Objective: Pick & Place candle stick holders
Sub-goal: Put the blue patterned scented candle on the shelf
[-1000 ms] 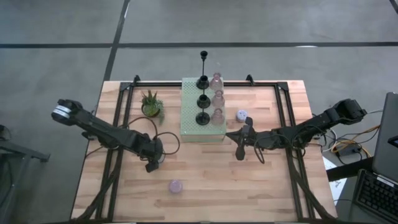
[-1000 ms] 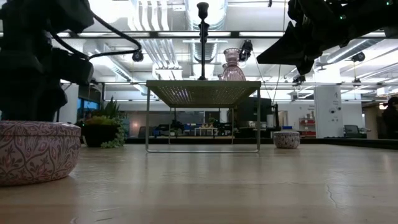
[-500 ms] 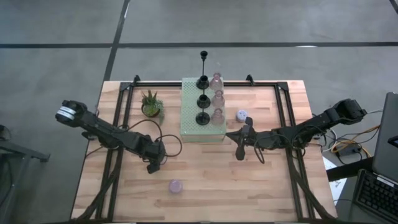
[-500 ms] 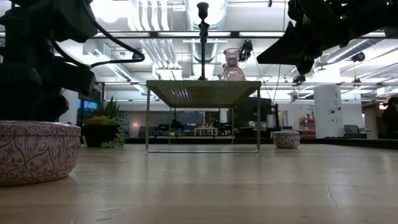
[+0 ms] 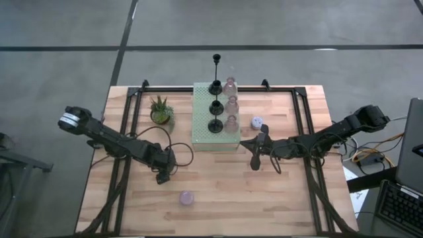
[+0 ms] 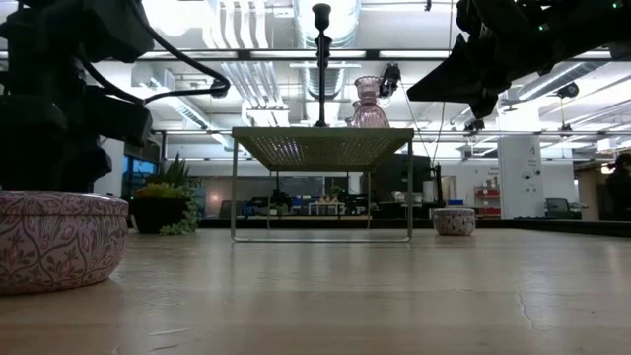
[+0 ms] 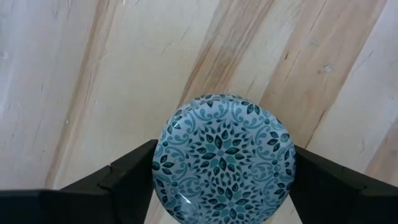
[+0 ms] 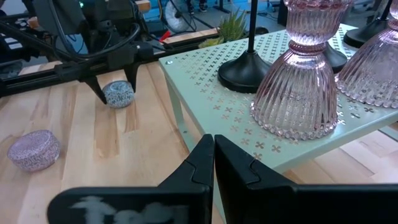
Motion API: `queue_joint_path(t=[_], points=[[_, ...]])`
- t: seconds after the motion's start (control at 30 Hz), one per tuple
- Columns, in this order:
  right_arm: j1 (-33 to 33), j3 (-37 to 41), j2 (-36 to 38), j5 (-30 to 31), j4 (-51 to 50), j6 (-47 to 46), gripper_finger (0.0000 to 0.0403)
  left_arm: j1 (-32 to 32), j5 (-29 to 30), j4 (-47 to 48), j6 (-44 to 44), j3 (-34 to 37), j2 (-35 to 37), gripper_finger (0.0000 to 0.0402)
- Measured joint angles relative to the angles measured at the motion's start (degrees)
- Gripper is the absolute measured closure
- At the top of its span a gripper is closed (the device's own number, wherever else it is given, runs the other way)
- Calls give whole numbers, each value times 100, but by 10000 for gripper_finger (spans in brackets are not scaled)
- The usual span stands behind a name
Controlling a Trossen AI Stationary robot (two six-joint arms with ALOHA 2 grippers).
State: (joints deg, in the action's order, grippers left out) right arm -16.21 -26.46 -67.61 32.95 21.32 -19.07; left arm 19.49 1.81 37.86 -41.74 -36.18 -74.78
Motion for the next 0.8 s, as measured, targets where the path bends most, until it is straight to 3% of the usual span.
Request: queue_joint_path(t=[0.4,0.8], points=[[0,-1,0,0,0,0,394,0,5,129,282,-91,8,93],[0,-2,0,0,-2,0,394,-258,99,909,781,-841,143,92]])
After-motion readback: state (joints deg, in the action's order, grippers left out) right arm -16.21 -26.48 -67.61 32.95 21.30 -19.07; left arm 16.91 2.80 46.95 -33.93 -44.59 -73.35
